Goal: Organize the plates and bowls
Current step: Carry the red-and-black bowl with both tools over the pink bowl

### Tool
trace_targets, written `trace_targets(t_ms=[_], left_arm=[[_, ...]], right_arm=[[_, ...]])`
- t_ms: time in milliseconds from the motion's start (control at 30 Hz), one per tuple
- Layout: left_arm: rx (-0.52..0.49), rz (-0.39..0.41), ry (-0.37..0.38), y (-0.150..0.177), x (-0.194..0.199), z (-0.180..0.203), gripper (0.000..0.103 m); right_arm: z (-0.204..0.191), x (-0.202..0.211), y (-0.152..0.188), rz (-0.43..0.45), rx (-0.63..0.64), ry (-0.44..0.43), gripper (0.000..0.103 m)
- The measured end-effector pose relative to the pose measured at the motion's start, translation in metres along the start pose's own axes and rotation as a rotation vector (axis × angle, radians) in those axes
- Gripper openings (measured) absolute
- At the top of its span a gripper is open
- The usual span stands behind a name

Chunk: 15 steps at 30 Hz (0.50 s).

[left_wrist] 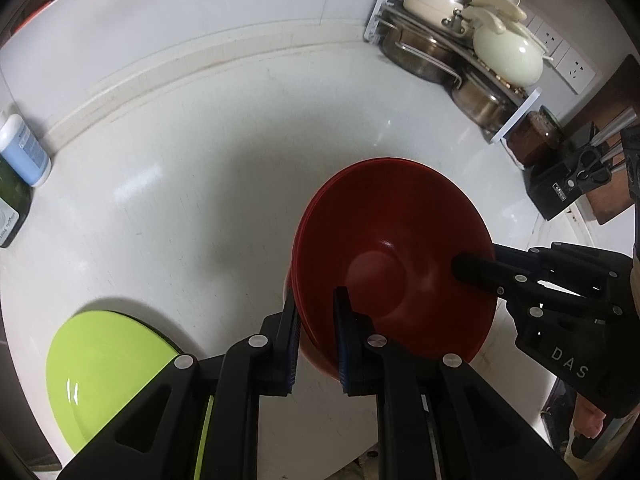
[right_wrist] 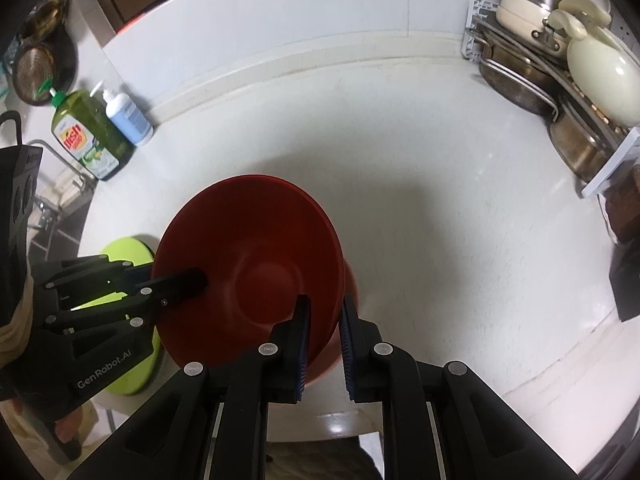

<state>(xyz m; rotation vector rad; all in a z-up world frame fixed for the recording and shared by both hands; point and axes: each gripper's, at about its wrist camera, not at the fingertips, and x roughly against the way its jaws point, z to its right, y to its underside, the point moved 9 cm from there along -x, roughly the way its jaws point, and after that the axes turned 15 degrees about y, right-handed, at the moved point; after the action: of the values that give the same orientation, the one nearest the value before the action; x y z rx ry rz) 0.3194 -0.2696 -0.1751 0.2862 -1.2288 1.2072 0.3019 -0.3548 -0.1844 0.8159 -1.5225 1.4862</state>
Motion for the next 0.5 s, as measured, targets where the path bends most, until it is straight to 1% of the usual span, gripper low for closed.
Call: trace_targets(t_ms=[500], left_arm=[[0.032, -0.060, -0.029, 0.013, -0.017, -0.003, 0.016]], right_arm=[[-0.001, -0.023, 0.015, -0.069, 0.052, -0.010, 0.016]])
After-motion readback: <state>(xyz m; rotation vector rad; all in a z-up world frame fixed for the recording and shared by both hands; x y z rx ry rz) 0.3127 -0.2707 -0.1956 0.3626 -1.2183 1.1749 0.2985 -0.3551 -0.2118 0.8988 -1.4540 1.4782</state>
